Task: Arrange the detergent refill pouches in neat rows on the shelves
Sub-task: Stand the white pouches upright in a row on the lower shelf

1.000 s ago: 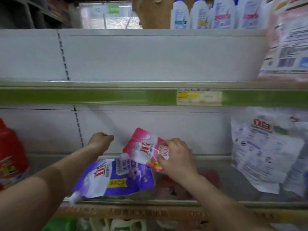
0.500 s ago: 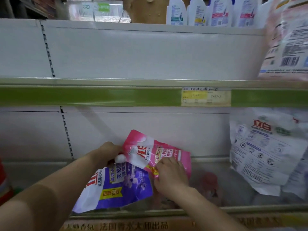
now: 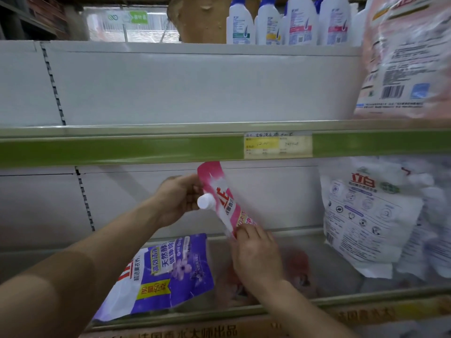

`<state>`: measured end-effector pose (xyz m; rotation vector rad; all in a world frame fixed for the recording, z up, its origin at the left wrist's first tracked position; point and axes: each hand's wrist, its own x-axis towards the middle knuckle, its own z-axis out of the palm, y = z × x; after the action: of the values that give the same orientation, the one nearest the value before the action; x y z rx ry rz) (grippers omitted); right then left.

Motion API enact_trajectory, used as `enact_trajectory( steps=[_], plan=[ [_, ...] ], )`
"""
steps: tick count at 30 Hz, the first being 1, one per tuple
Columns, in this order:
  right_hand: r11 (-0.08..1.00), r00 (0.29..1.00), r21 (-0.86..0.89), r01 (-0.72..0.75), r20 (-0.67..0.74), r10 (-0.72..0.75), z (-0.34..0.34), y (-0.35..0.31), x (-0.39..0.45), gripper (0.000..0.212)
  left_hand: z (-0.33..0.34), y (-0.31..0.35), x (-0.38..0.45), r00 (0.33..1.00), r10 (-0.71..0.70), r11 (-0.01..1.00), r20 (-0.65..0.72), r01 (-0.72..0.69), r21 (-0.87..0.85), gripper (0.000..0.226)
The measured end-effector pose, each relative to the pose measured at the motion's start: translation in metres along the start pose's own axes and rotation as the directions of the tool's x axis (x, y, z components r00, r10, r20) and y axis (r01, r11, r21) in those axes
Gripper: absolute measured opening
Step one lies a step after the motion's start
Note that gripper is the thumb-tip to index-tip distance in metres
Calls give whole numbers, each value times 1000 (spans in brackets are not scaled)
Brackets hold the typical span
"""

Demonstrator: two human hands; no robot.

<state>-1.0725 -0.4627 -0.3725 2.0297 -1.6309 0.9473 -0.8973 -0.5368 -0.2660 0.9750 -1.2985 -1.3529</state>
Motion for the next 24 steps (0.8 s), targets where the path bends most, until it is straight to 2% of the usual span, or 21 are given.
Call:
enact_trajectory(
  steps=[2,3,5,7,9,12,14,17,21,24],
  plan=[
    [997,995,56,-55,-79,60,-12,13,-2,13,15,7,-1,991,13,997,131,-3,-73,32],
    [983,986,122,-135,-86,146,-17,22,-3,17,21,9,0,988,4,992,155,16,-125,32],
    [870,922,327,-369,11,387,-23,42,-7,35,28,10,8,997,-12,993,78,21,-120,28],
    [711,843,493,-501,92,529,-27,62,-13,39,34,1,19,997,-10,1000,-75,12,25,16],
    [598,795,591,-541,126,594,-31,76,-19,40,40,-14,30,994,-38,994,-107,49,103,23],
    [447,750,662,-602,277,600,-36,88,-22,34,54,-35,41,993,-113,987,-40,117,112,31],
    [422,739,647,-635,349,576,-39,91,-22,30,63,-43,46,985,-157,980,73,145,139,27],
    [425,718,623,-656,341,607,-43,92,-23,26,70,-53,51,943,-212,973,255,179,148,23],
    [363,647,643,-675,278,710,-45,84,-23,30,61,-60,55,952,-166,986,258,154,67,15],
    [375,633,658,-653,203,747,-47,77,-20,41,55,-62,50,971,-91,996,220,94,-5,7]
  ],
)
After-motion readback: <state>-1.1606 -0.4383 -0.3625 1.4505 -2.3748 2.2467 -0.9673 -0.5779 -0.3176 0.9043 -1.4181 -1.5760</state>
